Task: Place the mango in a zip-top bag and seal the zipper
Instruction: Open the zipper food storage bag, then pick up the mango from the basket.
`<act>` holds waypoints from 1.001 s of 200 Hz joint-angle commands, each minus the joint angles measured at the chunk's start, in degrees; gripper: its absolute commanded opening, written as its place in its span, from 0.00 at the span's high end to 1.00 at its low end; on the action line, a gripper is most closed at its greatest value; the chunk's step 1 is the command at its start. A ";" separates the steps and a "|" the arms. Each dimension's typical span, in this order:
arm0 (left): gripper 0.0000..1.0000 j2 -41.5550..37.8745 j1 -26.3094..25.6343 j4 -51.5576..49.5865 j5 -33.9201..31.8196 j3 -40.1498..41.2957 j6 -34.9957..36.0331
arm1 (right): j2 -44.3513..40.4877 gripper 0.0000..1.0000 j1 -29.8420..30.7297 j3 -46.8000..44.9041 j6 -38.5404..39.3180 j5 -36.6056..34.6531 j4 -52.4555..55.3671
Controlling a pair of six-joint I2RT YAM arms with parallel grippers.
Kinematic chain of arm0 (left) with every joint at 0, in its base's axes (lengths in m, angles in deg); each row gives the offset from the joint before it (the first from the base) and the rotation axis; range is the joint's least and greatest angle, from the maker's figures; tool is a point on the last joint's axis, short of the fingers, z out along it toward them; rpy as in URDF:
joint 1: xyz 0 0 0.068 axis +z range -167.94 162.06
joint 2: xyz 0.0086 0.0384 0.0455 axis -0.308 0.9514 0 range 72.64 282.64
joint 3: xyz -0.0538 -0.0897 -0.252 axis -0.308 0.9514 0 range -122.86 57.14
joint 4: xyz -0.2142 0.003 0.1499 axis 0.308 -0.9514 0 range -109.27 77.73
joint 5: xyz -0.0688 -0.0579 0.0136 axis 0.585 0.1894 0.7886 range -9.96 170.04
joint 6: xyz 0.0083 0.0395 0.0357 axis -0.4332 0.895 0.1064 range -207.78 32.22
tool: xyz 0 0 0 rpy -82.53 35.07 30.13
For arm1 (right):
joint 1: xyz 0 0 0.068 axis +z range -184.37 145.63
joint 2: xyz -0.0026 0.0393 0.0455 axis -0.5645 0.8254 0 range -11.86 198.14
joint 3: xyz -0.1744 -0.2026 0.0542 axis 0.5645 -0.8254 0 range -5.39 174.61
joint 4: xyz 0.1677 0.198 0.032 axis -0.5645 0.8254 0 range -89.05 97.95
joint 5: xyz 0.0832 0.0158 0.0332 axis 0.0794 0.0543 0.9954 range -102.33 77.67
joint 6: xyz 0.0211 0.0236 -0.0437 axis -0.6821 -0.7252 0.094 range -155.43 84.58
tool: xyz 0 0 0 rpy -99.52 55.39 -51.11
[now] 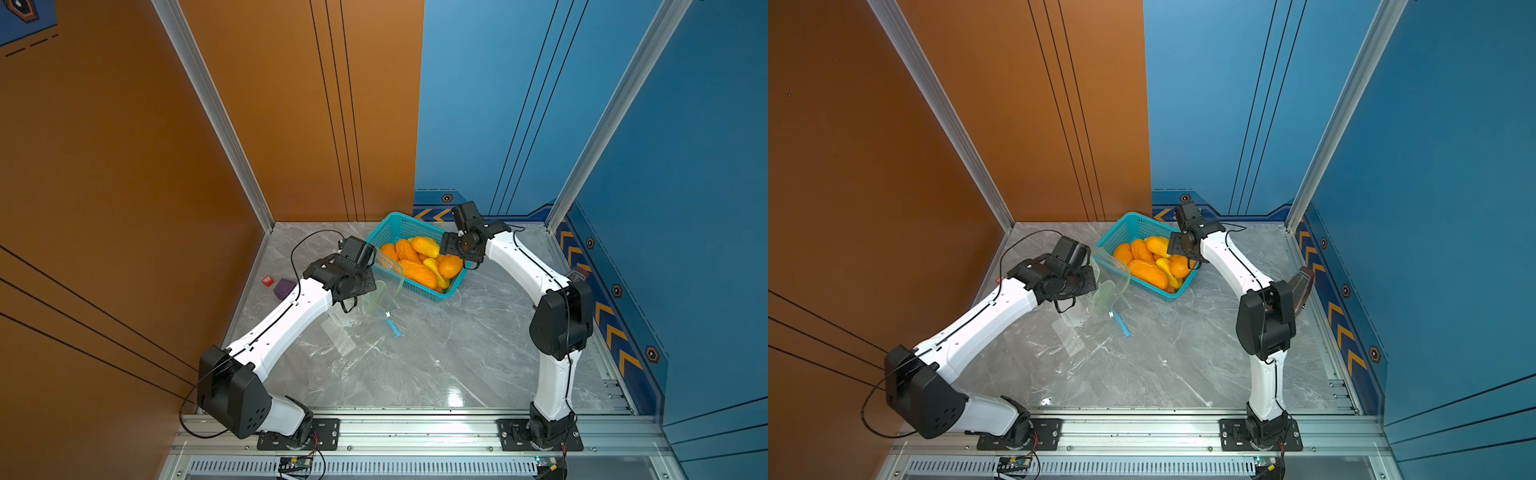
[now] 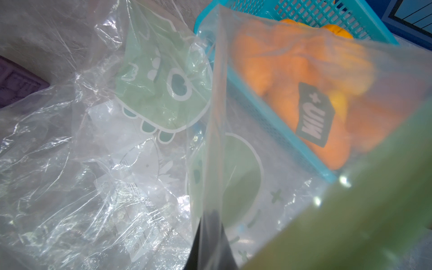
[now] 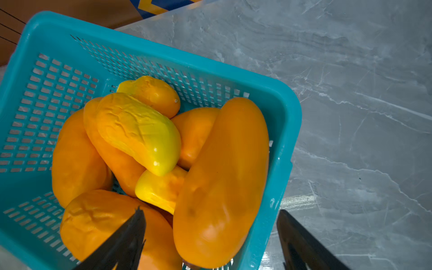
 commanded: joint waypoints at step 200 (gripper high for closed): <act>1.00 -2.89 1.31 4.06 2.96 2.63 -2.31 | 8.13 0.19 0.17 2.53 -1.13 -0.32 0.91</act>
